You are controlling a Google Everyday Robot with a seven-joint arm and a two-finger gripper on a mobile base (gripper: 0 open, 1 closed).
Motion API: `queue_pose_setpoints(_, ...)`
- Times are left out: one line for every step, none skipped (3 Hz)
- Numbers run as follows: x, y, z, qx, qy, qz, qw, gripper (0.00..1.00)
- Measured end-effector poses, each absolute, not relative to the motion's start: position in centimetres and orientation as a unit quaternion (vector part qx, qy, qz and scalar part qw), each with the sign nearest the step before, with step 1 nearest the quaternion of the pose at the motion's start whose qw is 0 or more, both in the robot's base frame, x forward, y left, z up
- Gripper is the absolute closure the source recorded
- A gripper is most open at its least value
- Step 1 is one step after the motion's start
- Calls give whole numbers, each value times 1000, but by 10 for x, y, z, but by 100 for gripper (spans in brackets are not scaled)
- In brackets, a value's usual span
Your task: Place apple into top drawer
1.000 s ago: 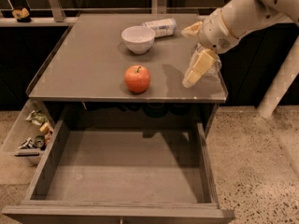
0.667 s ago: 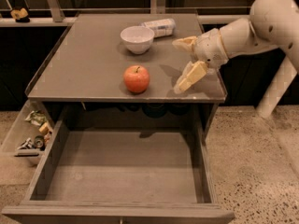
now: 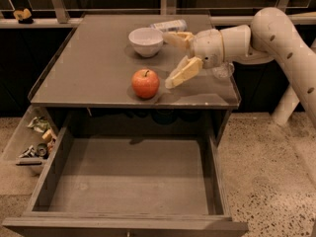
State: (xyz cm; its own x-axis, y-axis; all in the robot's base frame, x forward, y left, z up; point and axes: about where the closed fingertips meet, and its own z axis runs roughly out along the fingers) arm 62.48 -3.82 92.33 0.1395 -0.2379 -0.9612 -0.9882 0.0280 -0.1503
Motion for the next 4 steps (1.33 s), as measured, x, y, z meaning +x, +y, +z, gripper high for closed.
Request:
queue_pose_setpoints(625, -39, 923, -580, 530, 386, 483, 0)
queue_pose_setpoints(642, -28, 929, -615, 527, 347, 473, 0)
queue_pose_setpoints(669, 3, 945, -662, 498, 308, 468, 0)
queue_pose_setpoints(669, 5, 944, -662, 495, 312, 468, 0)
